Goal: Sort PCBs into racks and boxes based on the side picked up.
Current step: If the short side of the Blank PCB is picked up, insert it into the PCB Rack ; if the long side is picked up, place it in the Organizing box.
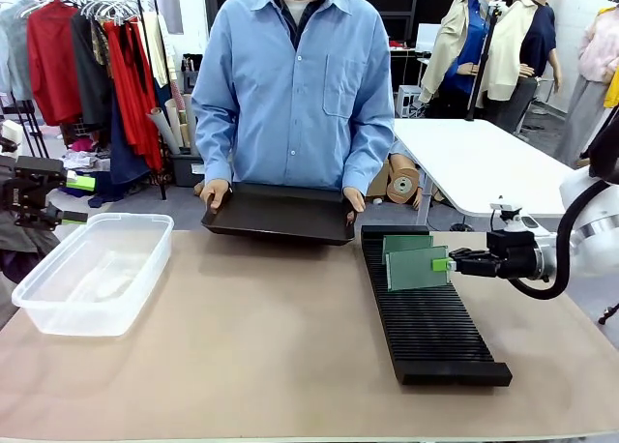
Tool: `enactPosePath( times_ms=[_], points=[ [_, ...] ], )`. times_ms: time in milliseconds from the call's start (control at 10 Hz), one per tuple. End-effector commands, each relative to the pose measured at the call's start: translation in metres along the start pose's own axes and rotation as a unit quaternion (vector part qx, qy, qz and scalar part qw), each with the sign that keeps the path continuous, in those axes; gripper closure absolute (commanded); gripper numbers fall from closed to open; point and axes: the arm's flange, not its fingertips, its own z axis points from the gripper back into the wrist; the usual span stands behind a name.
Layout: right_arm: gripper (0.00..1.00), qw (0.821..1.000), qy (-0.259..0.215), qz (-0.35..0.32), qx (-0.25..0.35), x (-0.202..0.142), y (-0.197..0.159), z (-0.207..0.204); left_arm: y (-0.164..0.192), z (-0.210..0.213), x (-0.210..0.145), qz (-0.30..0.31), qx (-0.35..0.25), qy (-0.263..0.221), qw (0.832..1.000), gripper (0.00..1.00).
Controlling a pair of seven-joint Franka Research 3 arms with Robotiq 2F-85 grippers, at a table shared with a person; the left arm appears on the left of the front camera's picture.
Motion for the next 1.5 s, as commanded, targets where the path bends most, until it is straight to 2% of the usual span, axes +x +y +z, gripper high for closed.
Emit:
enactPosePath(
  times_ms=[0,500,1400],
  points=[
    [1.00,0.999,-0.028,0.032,0.004,-0.009,0.000,0.011,-0.002,0.001,-0.001,-0.002,-0.003,0.000,1.000,0.00],
    [1.00,0.997,-0.040,0.062,-0.017,-0.027,0.005,0.033,-0.002,0.001,-0.001,-0.002,-0.003,0.000,1.000,0.00],
    [1.00,0.998,-0.040,0.037,-0.014,-0.056,-0.020,0.030,-0.002,0.001,-0.001,-0.002,-0.003,0.000,1.000,0.00]
  ],
)
